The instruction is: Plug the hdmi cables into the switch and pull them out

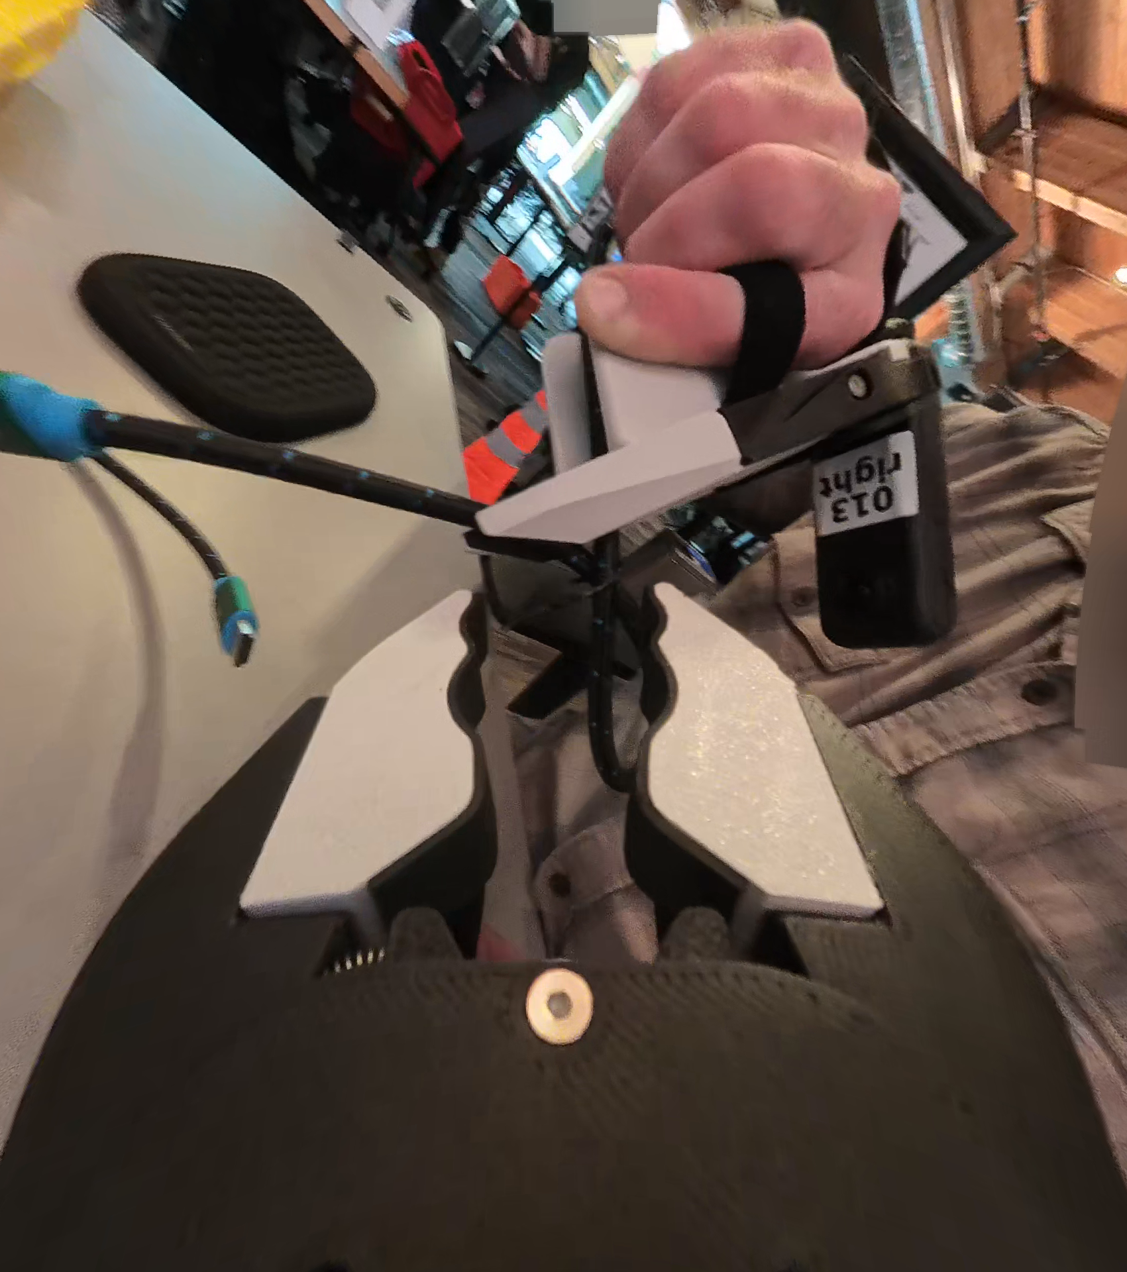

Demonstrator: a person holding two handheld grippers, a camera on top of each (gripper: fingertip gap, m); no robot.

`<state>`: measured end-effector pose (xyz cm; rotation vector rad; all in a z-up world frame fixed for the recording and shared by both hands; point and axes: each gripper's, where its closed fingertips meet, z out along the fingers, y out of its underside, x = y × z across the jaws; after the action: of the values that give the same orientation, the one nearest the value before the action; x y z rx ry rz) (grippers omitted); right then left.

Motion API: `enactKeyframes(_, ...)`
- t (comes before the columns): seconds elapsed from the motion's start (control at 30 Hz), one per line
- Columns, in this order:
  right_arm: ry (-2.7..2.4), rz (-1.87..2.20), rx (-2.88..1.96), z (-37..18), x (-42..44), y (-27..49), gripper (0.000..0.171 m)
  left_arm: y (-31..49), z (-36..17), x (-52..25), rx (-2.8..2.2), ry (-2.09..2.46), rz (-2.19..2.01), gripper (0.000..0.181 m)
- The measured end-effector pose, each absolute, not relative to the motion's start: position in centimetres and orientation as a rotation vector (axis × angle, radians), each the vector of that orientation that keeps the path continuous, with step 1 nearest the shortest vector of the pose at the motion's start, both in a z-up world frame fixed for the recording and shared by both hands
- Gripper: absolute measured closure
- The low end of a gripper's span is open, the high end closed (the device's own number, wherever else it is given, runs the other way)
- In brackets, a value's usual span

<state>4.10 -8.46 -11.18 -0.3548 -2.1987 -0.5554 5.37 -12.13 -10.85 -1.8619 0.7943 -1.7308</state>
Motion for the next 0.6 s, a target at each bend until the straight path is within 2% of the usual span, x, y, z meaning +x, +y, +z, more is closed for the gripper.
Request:
enactKeyframes(0.27, -2.197, -0.568, -0.307, -10.9, 4.5, -8.9, 0.167, -13.3, -9.1, 5.2, -1.674, 0.798, -1.890, 0.160)
enactKeyframes(0.6, -2.201, -0.549, -0.286, -11.3, 4.5, -9.6, 0.167, -14.0, -10.2, 5.7, -1.675, 0.853, -1.864, 0.174)
